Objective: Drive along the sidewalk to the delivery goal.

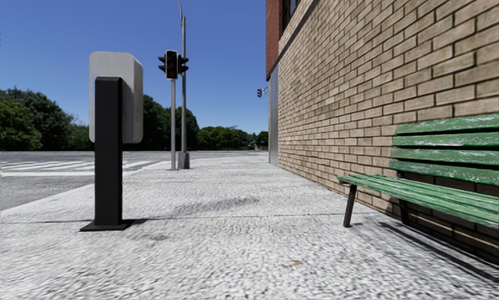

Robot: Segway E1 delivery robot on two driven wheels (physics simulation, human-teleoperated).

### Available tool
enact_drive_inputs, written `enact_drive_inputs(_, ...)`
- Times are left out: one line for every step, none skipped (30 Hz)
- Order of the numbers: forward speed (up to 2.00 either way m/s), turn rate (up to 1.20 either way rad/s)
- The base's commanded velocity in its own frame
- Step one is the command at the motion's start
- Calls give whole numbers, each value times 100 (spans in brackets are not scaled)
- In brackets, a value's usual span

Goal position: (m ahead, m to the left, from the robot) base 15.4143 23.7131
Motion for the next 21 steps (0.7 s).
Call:
enact_drive_inputs(200,-3)
enact_drive_inputs(200,0)
enact_drive_inputs(200,0)
enact_drive_inputs(200,0)
enact_drive_inputs(200,0)
enact_drive_inputs(200,0)
enact_drive_inputs(200,0)
enact_drive_inputs(200,0)
enact_drive_inputs(200,0)
enact_drive_inputs(200,0)
enact_drive_inputs(200,0)
enact_drive_inputs(200,0)
enact_drive_inputs(200,0)
enact_drive_inputs(200,0)
enact_drive_inputs(200,0)
enact_drive_inputs(200,0)
enact_drive_inputs(200,8)
enact_drive_inputs(200,82)
enact_drive_inputs(200,96)
enact_drive_inputs(200,102)
enact_drive_inputs(200,102)
